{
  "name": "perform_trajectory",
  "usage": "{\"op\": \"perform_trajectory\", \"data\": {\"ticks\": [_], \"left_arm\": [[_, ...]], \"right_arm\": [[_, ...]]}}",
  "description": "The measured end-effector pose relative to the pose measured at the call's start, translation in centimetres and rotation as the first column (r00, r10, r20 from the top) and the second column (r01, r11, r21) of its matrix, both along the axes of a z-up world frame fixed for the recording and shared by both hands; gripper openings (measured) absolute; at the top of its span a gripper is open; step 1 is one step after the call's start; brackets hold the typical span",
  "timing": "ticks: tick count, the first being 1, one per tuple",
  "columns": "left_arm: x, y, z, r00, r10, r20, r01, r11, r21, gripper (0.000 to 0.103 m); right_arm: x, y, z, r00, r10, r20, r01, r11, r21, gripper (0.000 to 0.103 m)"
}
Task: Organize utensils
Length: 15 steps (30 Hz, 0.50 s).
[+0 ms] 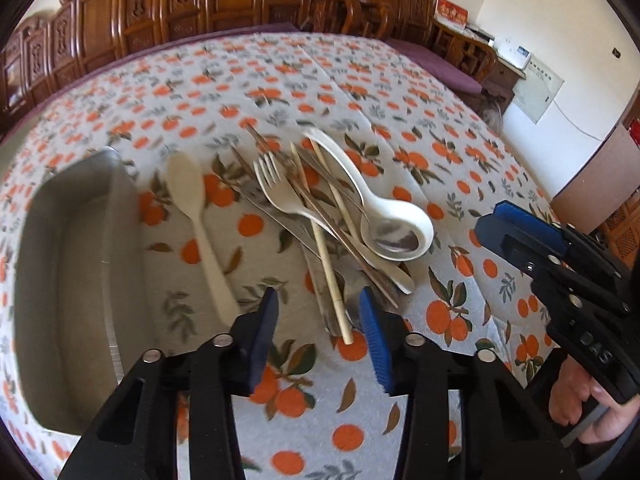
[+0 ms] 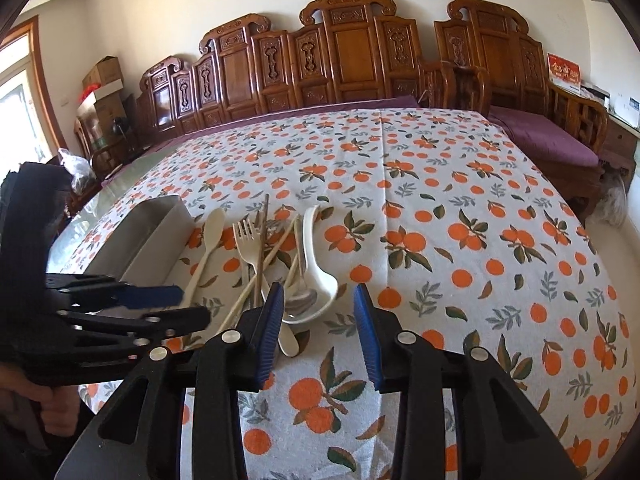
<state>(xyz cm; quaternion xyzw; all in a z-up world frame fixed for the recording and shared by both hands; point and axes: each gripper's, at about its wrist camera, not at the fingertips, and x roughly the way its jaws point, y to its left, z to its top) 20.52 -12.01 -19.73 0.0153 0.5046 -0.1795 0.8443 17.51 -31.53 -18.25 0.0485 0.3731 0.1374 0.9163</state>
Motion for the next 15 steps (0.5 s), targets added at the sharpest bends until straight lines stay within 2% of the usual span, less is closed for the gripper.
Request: {"op": "perform_trajectory", "data": {"ticks": [2,5,8,10,15], "left_arm": [[0.3,-0.1,-0.7,1.0,0.003,-0.024,-0.003,1.0,-0.011,0.036],[0.5,-0.2,-1.8,0.998,0.008,-0.064,-0.01,1.0,-0.026,0.028],[0.6,0.0,-2.2,0.996,0.008,-0.091,-0.013,0.999,-0.053,0.017],[0.6,0.1,-2.2,0.994,0.007,-0.106,-0.013,0.998,-0.061,0.006],[0.0,0.6,-0.5,0.998,0.004,-0.056,-0.007,0.998,-0.063,0.004]], "right_arm": [[0.0,0.0,-0.3,1.0,0.0,-0.003,0.0,1.0,-0.009,0.039],[0.1,-0.2,-0.7,1.0,-0.003,-0.013,0.003,1.0,-0.011,0.039],[0.1,-0.1,-0.6,1.0,0.002,-0.009,-0.002,1.0,-0.01,0.039],[0.0,0.1,-0.7,1.0,0.008,-0.008,-0.009,1.0,-0.014,0.039],[0.0,0.4,-0.7,1.0,0.019,-0.006,-0.019,1.0,-0.018,0.039]]}}
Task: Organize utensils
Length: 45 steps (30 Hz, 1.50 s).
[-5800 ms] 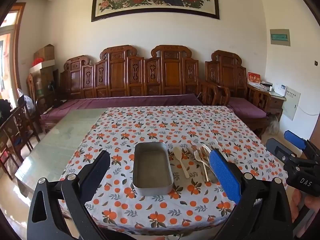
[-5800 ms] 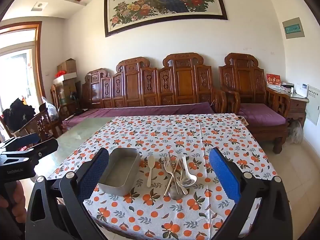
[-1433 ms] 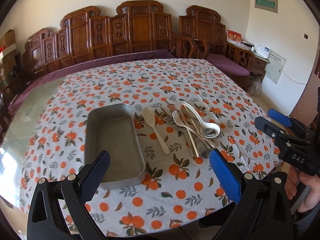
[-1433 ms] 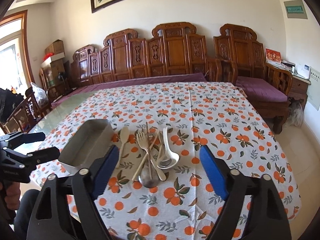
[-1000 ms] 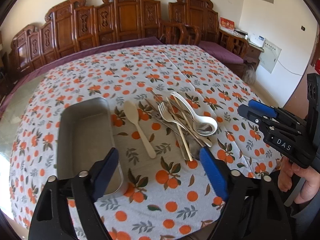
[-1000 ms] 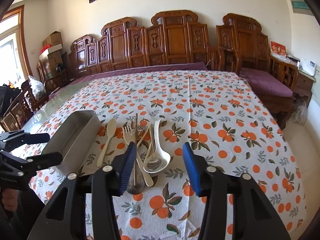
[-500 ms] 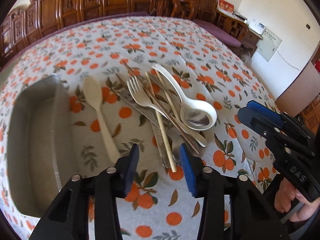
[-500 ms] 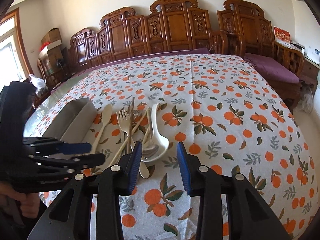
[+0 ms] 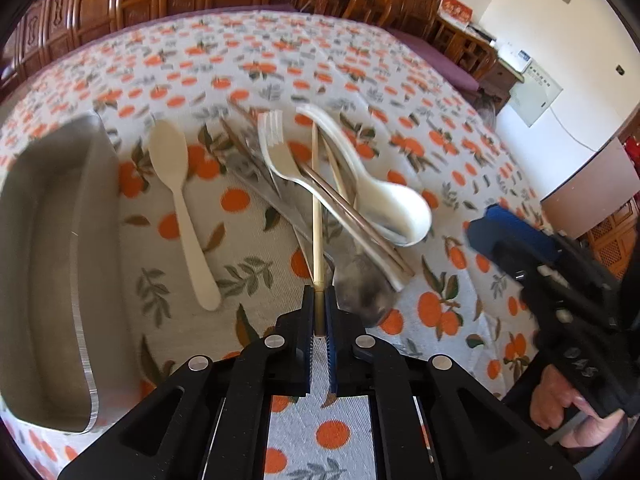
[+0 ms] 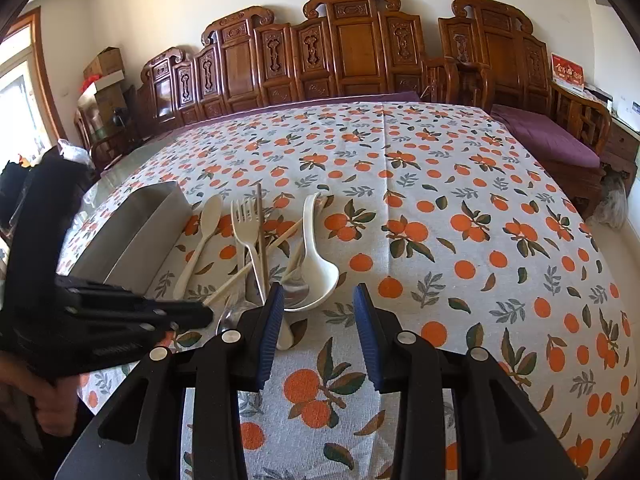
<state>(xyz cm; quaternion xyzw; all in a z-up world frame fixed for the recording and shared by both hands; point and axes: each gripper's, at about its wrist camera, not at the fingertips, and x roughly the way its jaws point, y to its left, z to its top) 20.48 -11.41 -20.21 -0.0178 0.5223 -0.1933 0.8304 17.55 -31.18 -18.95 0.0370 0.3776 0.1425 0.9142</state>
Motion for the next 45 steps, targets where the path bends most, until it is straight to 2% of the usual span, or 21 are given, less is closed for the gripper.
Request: {"op": "perform_trajectory", "data": {"ticks": [6,12,19,32,45], "left_arm": [[-1.2,0.7,3.2,0.996,-0.009,0.086,0.007,1.0,0.027,0.004],[-2.3,1.6,5.4,0.987,-0.014,0.159,0.004,0.998,0.064,0.004],[-3.3,3.0,7.1,0.976,0.009,0.216,-0.023,0.998,0.063,0.004],[-2.3,3.2,9.2,0.96,0.039,0.277,-0.051,0.998,0.038,0.004],[-2.8,4.6,9.7,0.95,0.058,0.307,-0.074,0.997,0.038,0.004]], "right_arm": [[0.0,0.4,-0.1,1.0,0.016,-0.001,-0.016,1.0,0.013,0.037],[0.3,0.5,-0.3,1.0,0.021,-0.008,-0.021,1.0,0.017,0.035],[0.8,0.3,-0.6,1.0,0.016,-0.018,-0.015,1.0,0.025,0.035],[3.1,2.6,-0.4,0.997,0.077,-0.021,-0.076,0.995,0.062,0.034],[7.1,6.0,-1.9,0.985,0.159,-0.061,-0.16,0.987,-0.01,0.024]]}}
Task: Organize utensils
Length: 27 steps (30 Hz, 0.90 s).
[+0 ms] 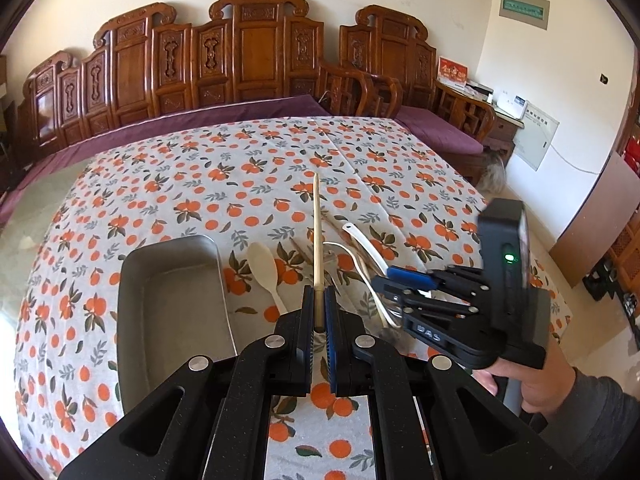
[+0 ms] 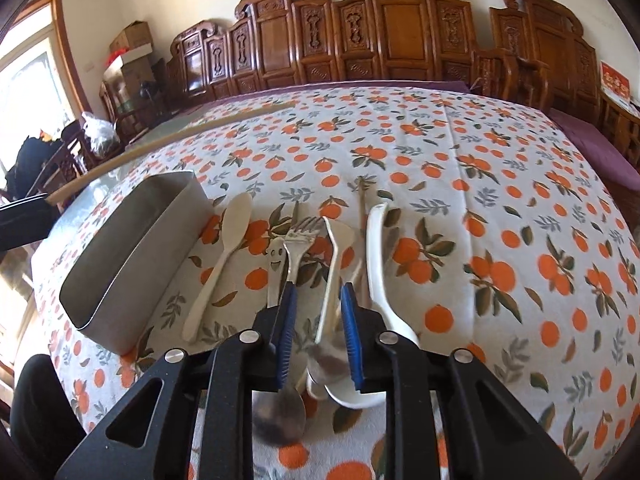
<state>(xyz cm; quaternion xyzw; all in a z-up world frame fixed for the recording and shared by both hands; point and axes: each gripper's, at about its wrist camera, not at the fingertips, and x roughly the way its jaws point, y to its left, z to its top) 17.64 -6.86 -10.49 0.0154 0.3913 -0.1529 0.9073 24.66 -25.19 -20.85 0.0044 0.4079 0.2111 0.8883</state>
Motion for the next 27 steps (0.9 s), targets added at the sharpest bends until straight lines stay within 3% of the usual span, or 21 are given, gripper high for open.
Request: {"op": "perform_trajectory", "data": {"ticks": [7,13,18,27], "left_arm": [[-0.5,0.2,-0.2,1.0,-0.001,0.004,0.001,1.0,0.005,0.004],[-0.9,0.5,-0.3,1.0,0.006,0.007,-0.006,1.0,0.006,0.004],[-1.4,0.8,0.0,1.0,0.011,0.017,-0.011,1.0,0.014,0.004],[-1.9,3.4,-0.1,0.997,0.071,0.019,-0.072,0.997,0.024,0.004]], "right_arm": [[1.7,1.5,-1.7,0.999,0.002,-0.048,-0.007,0.995,-0.1,0.018],[1.5,2.0,-2.4,1.0,0.0,-0.031,-0.006,0.983,-0.186,0.012],[1.3,1.2,-1.8,1.0,-0.014,-0.025,0.01,0.989,-0.146,0.004],[0.8,-0.3,0.5,0.999,-0.038,-0.008,0.038,0.999,-0.023,0.004]]}}
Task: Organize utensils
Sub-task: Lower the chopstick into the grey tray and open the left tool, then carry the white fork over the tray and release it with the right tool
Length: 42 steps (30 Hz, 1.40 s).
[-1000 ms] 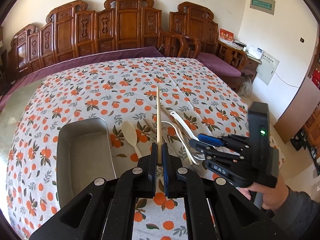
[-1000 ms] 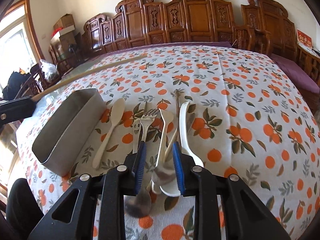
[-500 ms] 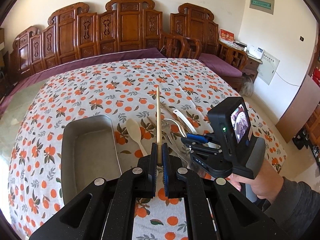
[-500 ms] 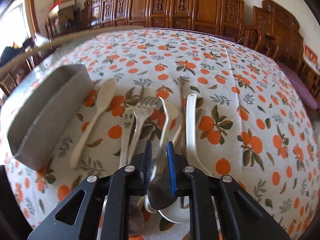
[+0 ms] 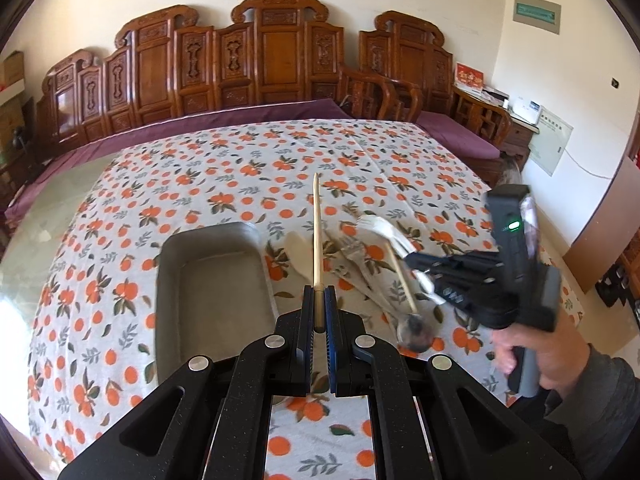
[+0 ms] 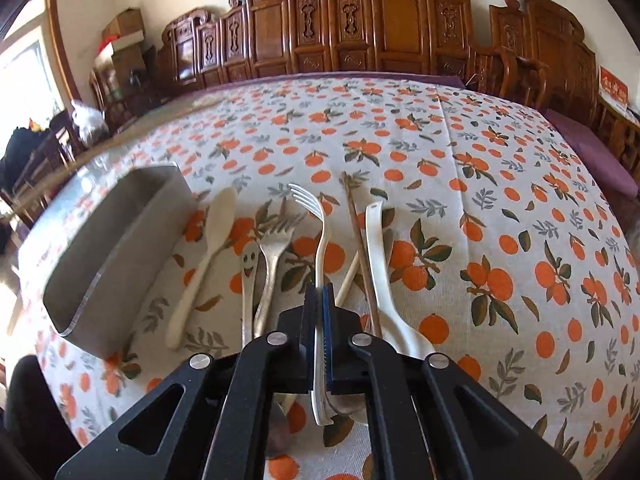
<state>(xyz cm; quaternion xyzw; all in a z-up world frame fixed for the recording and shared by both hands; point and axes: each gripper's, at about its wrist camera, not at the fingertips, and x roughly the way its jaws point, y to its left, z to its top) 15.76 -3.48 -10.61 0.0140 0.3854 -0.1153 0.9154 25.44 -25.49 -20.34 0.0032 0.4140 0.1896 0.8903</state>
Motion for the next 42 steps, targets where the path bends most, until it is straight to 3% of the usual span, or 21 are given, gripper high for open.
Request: {"op": "perform_trajectory", "data": {"ticks": [14,28,38,42], "left_arm": [[-0.2,4.5,-1.9,0.995,0.104,-0.006,-0.104,0.994,0.035,0.004],[0.1,6.2,-4.7,0.986,0.136,-0.095,-0.128,0.988,0.083,0.004],[0.0,7.0,-5.2,0.98,0.145,-0.136,-0.139,0.989,0.051,0.004],[0.1,7.3,-5.1,0.981,0.146,-0.126,-0.144,0.989,0.03,0.017]], "right_arm": [[-1.1,-1.5,2.3,1.0,-0.011,0.02,0.007,0.989,0.149,0.004],[-1.8,0.4,2.1,0.999,0.028,0.028,-0.031,0.993,0.115,0.004],[-2.3,1.5,2.3,0.999,0.048,0.021,-0.05,0.992,0.115,0.004],[-2.7,2.0,2.7,0.999,0.051,0.015,-0.053,0.99,0.128,0.004]]}}
